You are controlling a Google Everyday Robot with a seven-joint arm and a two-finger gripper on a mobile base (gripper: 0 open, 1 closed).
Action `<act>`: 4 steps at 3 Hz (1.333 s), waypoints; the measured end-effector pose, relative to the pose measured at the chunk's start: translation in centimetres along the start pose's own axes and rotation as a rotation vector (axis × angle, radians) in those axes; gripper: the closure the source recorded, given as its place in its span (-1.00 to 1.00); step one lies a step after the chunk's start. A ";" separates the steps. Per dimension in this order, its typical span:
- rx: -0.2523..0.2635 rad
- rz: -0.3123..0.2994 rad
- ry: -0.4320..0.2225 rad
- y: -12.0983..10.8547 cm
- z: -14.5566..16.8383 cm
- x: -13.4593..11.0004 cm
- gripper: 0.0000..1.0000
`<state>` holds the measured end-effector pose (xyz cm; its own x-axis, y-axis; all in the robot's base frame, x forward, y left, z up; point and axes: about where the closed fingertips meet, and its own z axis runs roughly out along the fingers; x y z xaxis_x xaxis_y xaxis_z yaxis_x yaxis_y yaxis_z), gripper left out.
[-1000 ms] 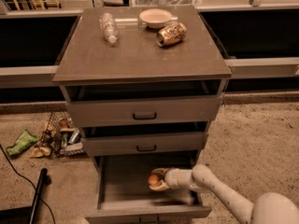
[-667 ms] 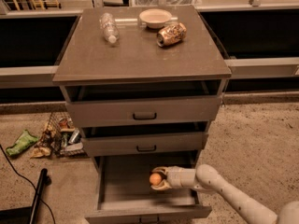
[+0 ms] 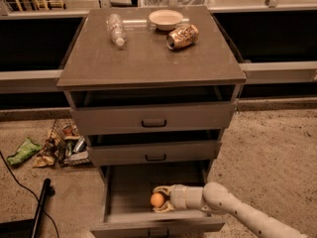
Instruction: Pick orange from bottom drawer and place on counter
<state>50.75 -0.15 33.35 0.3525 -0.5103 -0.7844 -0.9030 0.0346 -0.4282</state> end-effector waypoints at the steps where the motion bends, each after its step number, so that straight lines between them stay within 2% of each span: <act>1: 0.028 -0.017 -0.030 -0.7 -0.6 -0.4 1.00; 2: 0.067 -0.062 -0.089 -2.9 -3.3 -3.6 1.00; 3: 0.090 -0.113 -0.084 -5.7 -6.9 -6.9 1.00; 4: 0.095 -0.209 -0.014 -9.7 -11.0 -10.6 1.00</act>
Offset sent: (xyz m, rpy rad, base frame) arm 0.0099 -0.0272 0.1209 0.1637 -0.1742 0.0277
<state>53.06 -4.57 50.77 0.5332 -0.5028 -0.6803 -0.7832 0.0107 -0.6217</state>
